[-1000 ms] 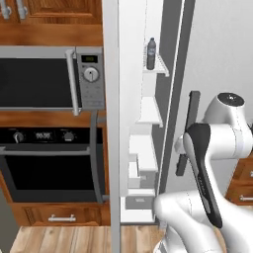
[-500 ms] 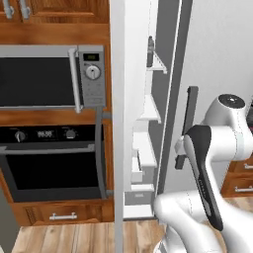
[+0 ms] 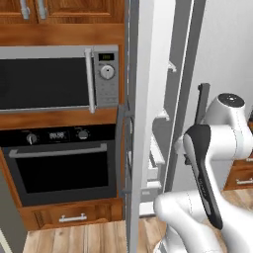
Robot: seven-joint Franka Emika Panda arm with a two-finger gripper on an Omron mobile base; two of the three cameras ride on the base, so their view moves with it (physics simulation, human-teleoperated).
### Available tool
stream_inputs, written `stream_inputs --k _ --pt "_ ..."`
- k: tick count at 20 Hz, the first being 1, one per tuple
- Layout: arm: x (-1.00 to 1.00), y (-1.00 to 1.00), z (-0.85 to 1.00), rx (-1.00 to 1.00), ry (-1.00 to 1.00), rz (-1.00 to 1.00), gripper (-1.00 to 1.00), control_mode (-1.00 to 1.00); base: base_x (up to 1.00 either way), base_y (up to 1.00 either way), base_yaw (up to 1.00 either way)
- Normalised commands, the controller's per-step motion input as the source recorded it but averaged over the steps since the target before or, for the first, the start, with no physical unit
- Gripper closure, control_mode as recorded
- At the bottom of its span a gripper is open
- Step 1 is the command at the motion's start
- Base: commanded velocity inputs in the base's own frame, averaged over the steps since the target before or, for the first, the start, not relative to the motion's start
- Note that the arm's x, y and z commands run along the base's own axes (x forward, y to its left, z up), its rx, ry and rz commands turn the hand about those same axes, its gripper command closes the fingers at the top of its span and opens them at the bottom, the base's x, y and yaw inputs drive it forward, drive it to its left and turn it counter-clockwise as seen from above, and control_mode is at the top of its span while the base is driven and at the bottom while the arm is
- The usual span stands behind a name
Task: Take the bottled waters from the counter and place them in the freezer to freeze. Close the freezer door after placing the bottles.
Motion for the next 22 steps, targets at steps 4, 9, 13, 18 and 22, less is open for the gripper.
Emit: stream_inputs --k 4,9,13,18,22 --pt "0.0 0.0 0.0 0.0 0.0 0.0 -1.0 1.0 -0.13 0.56 -0.12" --pt "0.0 0.0 0.0 0.0 0.0 0.0 -1.0 1.0 0.0 0.35 -0.08" --pt "0.0 0.0 0.0 0.0 0.0 0.0 -1.0 1.0 0.0 0.25 -0.01" --pt "0.0 0.0 0.0 0.0 0.0 0.0 -1.0 1.0 0.0 0.42 0.0" --pt "0.0 0.0 0.0 0.0 0.0 0.0 -1.0 1.0 0.02 0.41 0.0"
